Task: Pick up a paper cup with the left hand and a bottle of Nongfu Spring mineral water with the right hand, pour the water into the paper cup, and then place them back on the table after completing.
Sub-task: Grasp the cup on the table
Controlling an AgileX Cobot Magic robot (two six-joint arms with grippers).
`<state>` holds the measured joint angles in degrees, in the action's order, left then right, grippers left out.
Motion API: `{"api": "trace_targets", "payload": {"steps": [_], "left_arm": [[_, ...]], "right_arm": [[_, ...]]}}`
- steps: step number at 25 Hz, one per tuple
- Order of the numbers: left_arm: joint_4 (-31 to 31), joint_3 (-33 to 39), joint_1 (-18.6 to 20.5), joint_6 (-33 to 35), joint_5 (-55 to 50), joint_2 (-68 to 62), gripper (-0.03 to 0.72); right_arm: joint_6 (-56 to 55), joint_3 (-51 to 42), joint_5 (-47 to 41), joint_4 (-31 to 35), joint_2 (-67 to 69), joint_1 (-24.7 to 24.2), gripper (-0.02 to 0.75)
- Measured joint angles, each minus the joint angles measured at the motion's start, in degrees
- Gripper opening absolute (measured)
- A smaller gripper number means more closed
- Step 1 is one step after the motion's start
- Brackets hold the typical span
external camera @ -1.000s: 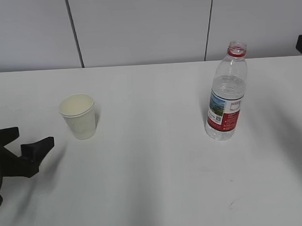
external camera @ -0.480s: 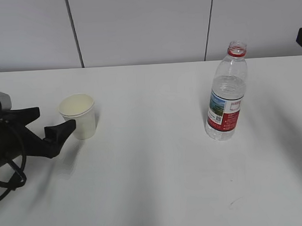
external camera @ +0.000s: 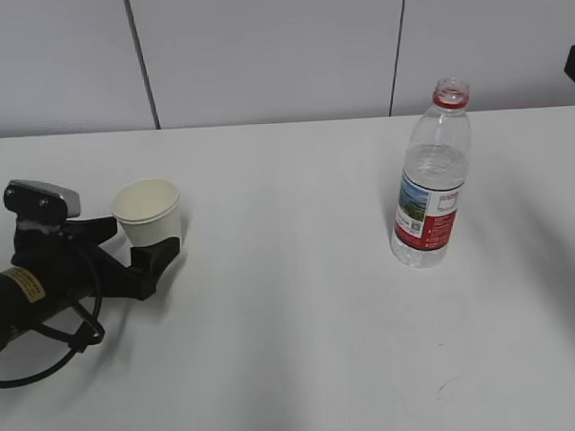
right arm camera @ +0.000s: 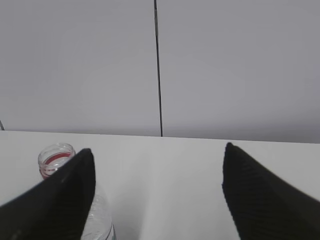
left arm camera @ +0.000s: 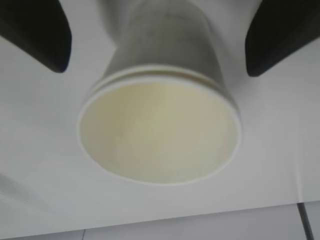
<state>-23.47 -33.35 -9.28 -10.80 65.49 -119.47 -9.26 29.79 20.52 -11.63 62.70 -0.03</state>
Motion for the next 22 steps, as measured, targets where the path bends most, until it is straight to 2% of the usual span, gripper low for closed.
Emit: {"api": "trace_targets", "payload": {"steps": [8,14,22], "left_arm": [[3.24,-5.21,-1.79,0.00,0.00,-4.45,0.625],[5.91,-6.36,-3.43,0.00,0.00,-5.58,0.603],[7.32,-6.36,-3.43,0.00,0.00,-5.59,0.501]], "right_arm": [[0.00,0.00,0.11,0.00,0.00,0.03,0.585],[0.00,0.00,0.11,0.00,0.00,0.00,0.586],[-0.10,-1.65,3.22,0.00,1.31,0.03,0.586]]}}
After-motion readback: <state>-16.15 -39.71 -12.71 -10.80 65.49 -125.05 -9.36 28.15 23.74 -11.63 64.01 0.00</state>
